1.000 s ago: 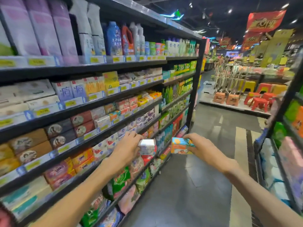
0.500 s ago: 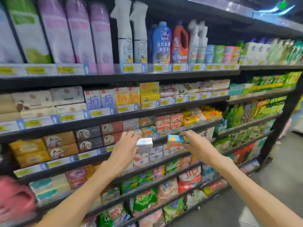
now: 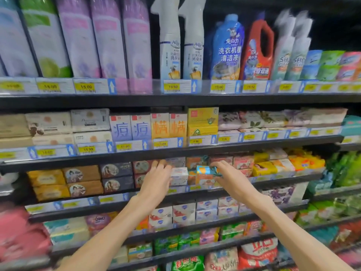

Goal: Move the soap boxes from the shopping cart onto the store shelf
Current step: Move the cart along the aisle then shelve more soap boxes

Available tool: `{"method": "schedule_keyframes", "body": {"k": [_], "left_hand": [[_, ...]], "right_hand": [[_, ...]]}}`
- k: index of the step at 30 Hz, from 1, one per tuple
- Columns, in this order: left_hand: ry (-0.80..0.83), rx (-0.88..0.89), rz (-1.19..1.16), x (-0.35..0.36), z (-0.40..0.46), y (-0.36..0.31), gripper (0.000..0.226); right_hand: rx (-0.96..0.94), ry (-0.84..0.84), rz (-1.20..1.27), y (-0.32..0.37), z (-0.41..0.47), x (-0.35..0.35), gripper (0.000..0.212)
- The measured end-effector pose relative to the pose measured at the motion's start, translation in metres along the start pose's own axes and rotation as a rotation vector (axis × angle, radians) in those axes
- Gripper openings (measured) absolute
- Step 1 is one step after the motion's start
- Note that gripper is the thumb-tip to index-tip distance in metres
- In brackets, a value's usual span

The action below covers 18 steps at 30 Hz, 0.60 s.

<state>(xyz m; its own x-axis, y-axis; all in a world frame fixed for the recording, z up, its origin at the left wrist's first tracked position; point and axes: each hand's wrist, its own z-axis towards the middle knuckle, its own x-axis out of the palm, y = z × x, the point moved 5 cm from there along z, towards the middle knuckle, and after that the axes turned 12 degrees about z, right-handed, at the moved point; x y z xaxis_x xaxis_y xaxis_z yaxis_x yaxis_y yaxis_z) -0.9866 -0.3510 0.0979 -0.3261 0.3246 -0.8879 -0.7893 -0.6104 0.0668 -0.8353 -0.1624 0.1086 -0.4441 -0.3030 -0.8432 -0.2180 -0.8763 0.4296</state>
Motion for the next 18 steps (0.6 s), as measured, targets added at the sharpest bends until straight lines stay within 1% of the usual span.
{"method": "schedule_keyframes", "body": {"k": [4,6,12,16,18], "left_hand": [[0.044,-0.061,0.009,0.004,0.012,-0.002,0.050],[0.064,-0.090,0.028,0.005,0.017,-0.003,0.053],[0.116,-0.145,0.113,0.016,0.025,-0.005,0.042],[0.102,-0.159,0.195,0.021,0.024,-0.006,0.039],[0.099,-0.161,0.227,0.022,0.023,-0.008,0.040]], "right_hand": [[-0.045,0.012,0.016,-0.010,0.018,0.005,0.048],[-0.071,0.016,0.009,-0.013,0.026,0.007,0.049],[-0.109,0.023,0.003,-0.016,0.043,0.013,0.046],[-0.084,0.029,0.011,-0.018,0.051,0.021,0.040],[-0.071,0.048,-0.001,-0.018,0.054,0.027,0.042]]}}
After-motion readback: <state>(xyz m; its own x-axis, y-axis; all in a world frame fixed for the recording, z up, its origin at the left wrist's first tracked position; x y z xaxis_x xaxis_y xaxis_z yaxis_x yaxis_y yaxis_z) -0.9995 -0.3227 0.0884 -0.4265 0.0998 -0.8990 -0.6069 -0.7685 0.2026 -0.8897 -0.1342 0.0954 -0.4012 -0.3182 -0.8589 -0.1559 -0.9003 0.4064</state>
